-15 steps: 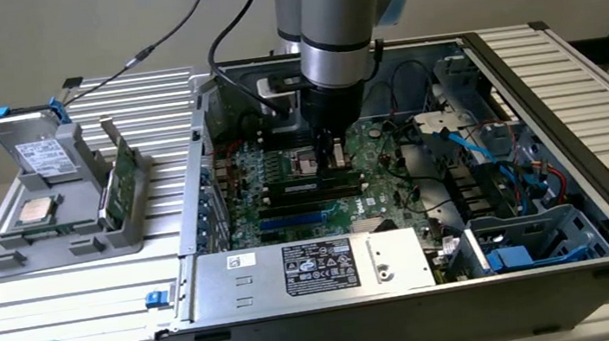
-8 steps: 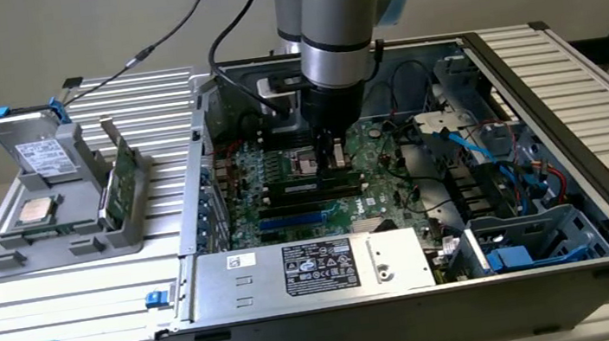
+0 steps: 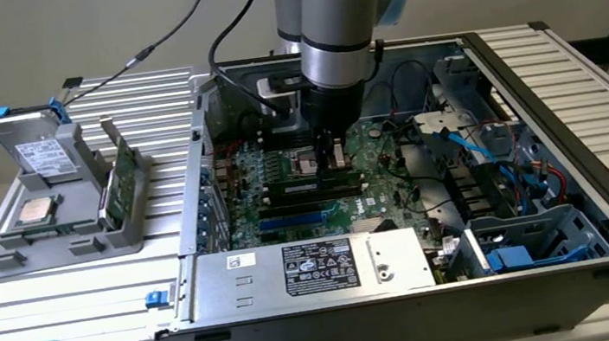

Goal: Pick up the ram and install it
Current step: 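Insert the ram into the slot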

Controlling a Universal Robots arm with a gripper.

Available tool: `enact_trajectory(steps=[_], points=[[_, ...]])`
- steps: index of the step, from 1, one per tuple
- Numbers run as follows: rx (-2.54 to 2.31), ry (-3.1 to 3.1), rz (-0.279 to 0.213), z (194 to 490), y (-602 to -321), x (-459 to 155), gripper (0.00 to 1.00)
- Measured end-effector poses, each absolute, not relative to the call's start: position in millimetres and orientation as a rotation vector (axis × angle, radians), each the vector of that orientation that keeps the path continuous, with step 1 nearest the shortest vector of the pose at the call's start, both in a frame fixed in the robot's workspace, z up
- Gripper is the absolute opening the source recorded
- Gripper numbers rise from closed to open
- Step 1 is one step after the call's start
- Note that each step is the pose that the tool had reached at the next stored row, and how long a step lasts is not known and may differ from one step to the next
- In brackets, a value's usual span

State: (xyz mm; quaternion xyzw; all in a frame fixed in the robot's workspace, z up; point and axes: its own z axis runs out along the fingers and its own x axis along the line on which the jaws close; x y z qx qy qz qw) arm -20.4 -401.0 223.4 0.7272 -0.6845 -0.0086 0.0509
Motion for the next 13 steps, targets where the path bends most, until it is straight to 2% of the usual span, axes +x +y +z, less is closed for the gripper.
enact_trajectory(steps=[13], points=[[2.224, -2.096, 0.0, 224.5, -401.1, -25.7, 0.14]])
